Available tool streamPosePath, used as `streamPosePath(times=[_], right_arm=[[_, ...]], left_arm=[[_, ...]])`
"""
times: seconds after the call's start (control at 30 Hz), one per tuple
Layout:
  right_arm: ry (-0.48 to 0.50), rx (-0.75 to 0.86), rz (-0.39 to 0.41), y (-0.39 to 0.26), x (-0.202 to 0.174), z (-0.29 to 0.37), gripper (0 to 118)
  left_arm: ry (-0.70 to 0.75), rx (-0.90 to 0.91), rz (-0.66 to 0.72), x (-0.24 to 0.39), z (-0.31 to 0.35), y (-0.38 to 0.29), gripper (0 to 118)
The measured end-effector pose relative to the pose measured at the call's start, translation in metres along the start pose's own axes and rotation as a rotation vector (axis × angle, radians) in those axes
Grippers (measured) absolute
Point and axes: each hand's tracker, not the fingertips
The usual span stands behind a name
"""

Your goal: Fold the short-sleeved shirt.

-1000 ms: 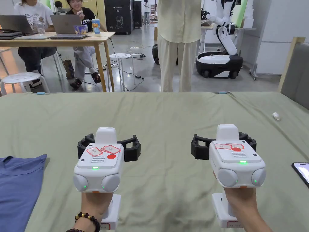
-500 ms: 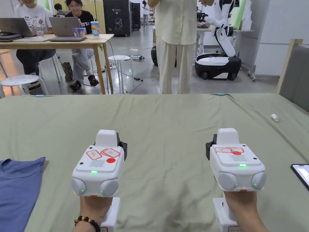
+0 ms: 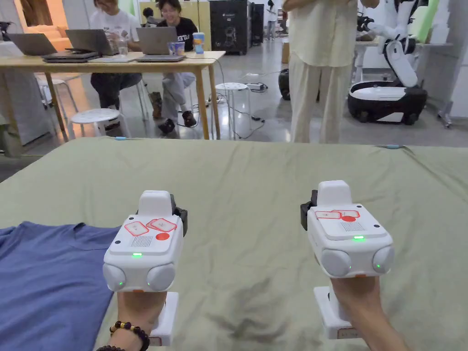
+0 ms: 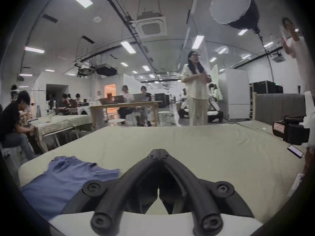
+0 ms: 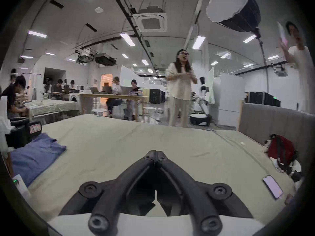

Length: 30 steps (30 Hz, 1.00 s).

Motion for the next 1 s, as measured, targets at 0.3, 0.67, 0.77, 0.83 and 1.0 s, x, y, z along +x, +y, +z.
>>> streamPosePath(times=[0.3, 0.67, 0.77, 0.83, 1.0], right_arm=[[0.29, 0.025, 0.041, 0.013, -0.147, -0.013, 0], [0.315, 0.03, 0.038, 0.015, -0.162, -0.023, 0], [0.311, 0.026, 0.055, 0.01, -0.159, -0.024, 0], [0.309, 0.023, 0.065, 0.008, -0.156, -0.023, 0], [0.309, -0.002, 0.081, -0.005, -0.149, -0.023, 0]], left_arm=[[0.237, -0.04, 0.004, -0.136, 0.037, -0.007, 0], [0.23, -0.136, -0.006, -0.159, 0.028, -0.016, 0], [0.193, -0.27, 0.004, -0.165, 0.002, -0.013, 0], [0.144, -0.386, 0.053, -0.172, -0.022, -0.013, 0], [0.054, -0.6, 0.117, -0.188, -0.089, -0.029, 0]])
